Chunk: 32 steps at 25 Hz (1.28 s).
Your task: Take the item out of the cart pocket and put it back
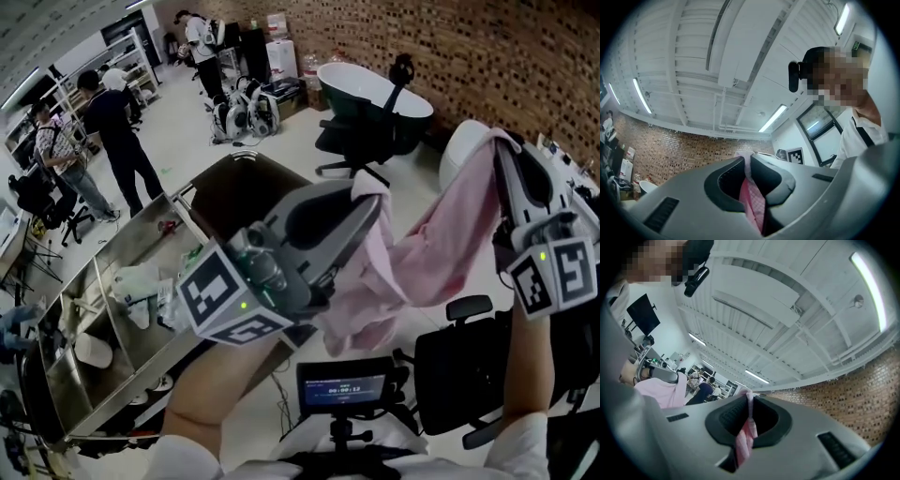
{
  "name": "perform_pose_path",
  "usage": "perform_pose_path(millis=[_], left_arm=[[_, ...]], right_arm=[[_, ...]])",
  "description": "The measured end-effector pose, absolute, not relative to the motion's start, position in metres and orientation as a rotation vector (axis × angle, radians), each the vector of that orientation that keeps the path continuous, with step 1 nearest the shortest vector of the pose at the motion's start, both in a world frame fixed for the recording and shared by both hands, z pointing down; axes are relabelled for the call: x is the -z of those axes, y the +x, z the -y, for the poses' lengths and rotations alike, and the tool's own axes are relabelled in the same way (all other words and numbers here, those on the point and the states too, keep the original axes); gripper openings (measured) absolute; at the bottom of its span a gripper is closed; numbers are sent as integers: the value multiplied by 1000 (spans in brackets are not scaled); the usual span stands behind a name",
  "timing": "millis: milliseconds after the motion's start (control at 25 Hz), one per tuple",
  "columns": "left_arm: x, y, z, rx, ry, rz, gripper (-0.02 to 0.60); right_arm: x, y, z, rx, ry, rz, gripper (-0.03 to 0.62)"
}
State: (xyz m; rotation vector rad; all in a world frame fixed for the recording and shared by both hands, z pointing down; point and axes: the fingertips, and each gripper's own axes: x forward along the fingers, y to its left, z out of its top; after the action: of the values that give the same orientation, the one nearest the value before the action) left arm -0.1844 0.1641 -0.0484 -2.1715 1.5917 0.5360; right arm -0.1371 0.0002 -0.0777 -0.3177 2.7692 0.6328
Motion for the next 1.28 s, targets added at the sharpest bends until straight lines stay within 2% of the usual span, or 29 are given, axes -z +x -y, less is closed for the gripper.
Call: perform_pose_path(millis=[880, 1280], left_arm=[[83, -225, -160, -380, -1731, -1963, 15], [77, -256, -159, -317, -1696, -2018, 15]], right_arm=[[118, -241, 7, -476, 259, -2658, 12], [115, -291, -8, -390, 327, -2632, 12]])
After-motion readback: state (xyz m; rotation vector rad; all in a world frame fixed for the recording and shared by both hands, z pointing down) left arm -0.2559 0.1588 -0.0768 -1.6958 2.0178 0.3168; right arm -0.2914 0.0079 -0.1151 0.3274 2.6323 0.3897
